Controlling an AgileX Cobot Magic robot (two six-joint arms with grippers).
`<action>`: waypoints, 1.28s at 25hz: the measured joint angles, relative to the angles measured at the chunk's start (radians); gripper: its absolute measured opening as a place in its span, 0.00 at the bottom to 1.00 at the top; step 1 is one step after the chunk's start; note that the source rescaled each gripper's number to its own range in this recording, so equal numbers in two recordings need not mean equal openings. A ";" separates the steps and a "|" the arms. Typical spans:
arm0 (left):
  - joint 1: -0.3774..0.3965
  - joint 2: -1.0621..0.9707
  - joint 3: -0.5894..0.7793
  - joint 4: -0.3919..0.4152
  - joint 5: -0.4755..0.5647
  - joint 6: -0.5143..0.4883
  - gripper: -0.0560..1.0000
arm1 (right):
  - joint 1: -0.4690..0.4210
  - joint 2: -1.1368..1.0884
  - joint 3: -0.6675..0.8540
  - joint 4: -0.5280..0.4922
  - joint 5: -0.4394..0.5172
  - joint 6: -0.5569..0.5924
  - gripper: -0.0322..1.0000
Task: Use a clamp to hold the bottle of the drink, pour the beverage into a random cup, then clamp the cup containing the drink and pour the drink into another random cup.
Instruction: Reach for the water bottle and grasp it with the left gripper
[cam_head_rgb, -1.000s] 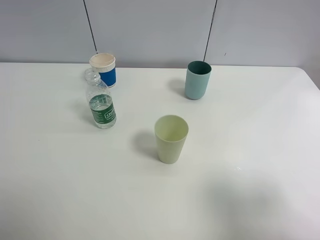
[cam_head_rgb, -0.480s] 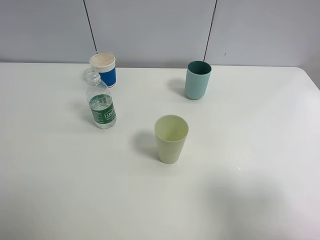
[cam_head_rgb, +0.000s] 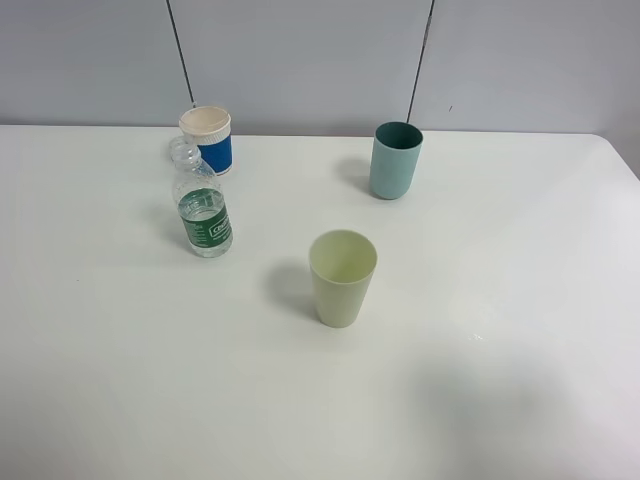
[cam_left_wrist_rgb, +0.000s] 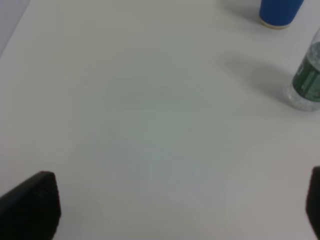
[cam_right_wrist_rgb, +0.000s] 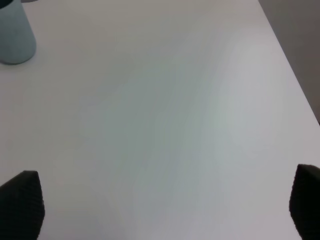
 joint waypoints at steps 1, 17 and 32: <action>0.000 0.018 -0.009 -0.001 -0.011 0.000 1.00 | 0.000 0.000 0.000 0.000 0.000 0.000 1.00; 0.000 0.586 -0.106 -0.155 -0.135 0.250 1.00 | 0.000 0.000 0.000 0.000 0.000 0.000 1.00; -0.265 0.996 -0.106 -0.175 -0.280 0.306 1.00 | 0.000 0.000 0.000 0.000 0.000 0.000 1.00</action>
